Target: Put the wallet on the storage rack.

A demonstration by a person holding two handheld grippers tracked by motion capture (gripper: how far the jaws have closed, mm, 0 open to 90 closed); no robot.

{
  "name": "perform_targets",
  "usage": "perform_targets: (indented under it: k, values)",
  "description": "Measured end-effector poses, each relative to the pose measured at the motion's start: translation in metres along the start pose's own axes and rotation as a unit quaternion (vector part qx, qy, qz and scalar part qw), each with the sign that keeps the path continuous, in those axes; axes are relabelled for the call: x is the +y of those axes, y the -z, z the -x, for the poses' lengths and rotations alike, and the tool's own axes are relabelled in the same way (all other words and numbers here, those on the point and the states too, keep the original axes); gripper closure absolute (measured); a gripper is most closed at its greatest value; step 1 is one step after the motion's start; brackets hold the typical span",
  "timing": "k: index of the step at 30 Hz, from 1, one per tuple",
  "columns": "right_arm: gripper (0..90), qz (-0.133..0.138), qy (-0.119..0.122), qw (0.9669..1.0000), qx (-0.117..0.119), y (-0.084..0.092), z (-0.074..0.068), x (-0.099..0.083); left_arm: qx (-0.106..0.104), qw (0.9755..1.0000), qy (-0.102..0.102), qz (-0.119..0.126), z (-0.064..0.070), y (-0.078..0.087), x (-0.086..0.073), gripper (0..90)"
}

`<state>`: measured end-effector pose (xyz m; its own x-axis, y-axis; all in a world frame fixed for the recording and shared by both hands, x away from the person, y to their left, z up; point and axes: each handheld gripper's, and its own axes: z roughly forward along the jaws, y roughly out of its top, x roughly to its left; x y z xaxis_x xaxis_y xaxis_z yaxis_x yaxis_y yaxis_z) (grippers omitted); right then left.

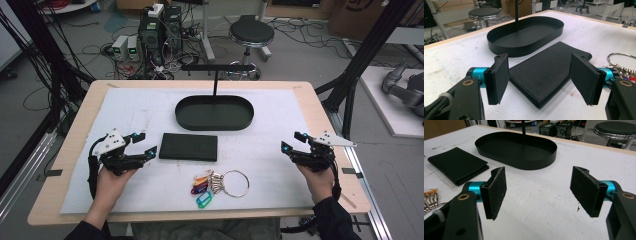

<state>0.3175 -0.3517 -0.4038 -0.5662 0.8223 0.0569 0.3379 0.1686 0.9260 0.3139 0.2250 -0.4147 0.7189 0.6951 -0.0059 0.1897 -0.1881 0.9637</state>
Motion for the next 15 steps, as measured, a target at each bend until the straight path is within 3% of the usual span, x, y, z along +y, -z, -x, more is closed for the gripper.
perform_targets:
  k: [6, 11, 15]
  values:
    - [29.8, 0.001, -0.009, 1.0000, -0.002, -0.0010, 0.0060, -0.0015, 0.000, 0.9999, -0.004, -0.010, 0.0006, -0.0020, -0.0007, 31.4]
    - [29.7, -0.001, -0.011, 0.9999, -0.008, 0.0009, 0.0098, -0.0036, 0.019, 0.9983, -0.039, -0.039, 0.0046, -0.0052, 0.0003, 29.6]
    - [29.8, -0.004, -0.015, 0.9998, -0.011, 0.0018, 0.0103, -0.0041, 0.018, 0.9980, -0.043, -0.043, 0.0060, -0.0061, -0.0007, 29.2]
